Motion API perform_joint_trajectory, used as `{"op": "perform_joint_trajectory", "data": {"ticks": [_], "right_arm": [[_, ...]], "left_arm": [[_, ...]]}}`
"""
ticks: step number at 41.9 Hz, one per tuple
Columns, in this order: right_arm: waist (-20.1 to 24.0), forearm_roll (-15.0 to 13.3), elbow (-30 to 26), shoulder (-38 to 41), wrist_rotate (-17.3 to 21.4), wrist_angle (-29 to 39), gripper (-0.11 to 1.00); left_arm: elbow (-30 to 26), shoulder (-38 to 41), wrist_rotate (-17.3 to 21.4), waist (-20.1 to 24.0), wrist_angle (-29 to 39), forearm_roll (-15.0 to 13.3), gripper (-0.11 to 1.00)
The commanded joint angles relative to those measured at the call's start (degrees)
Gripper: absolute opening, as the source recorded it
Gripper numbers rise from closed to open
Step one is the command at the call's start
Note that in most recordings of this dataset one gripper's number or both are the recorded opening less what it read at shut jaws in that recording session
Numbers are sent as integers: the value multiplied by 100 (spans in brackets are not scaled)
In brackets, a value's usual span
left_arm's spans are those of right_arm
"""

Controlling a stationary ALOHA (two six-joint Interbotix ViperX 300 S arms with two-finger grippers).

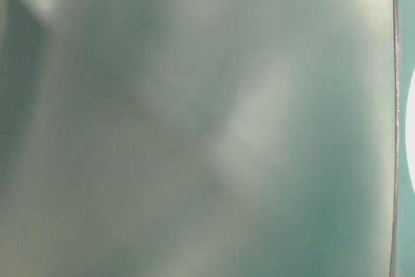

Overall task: Scoop the yellow hexagonal prism block from the bowl with a spoon using the right arm.
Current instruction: 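Lower the right gripper around the red spoon handle and close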

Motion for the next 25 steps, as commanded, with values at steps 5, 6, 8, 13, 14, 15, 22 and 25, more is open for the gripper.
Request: {"op": "perform_joint_trajectory", "data": {"ticks": [5, 6, 8, 13, 14, 15, 22, 25], "right_arm": [[26, 9, -18, -53, -18, 35, 48], [26, 9, -18, -53, -26, 44, 48], [26, 9, -18, -53, -35, 53, 48], [26, 9, -18, -53, -53, 53, 48], [26, 9, -18, -53, -53, 53, 48], [26, 9, -18, -53, -62, 53, 48], [26, 0, -18, -62, -62, 53, 48], [26, -9, -18, -62, -62, 53, 47]], "left_arm": [[-88, 53, 0, 0, -26, 18, 0], [-88, 53, 0, -9, -26, 18, 0], [-88, 53, 0, 0, -26, 18, 0], [-88, 62, 0, 0, -26, 18, 0], [-88, 62, 0, 0, -26, 18, 0], [-88, 62, 0, 0, -26, 18, 0], [-88, 62, 0, 0, 0, 18, 0], [-88, 62, 0, 0, 0, 18, 0]]}}
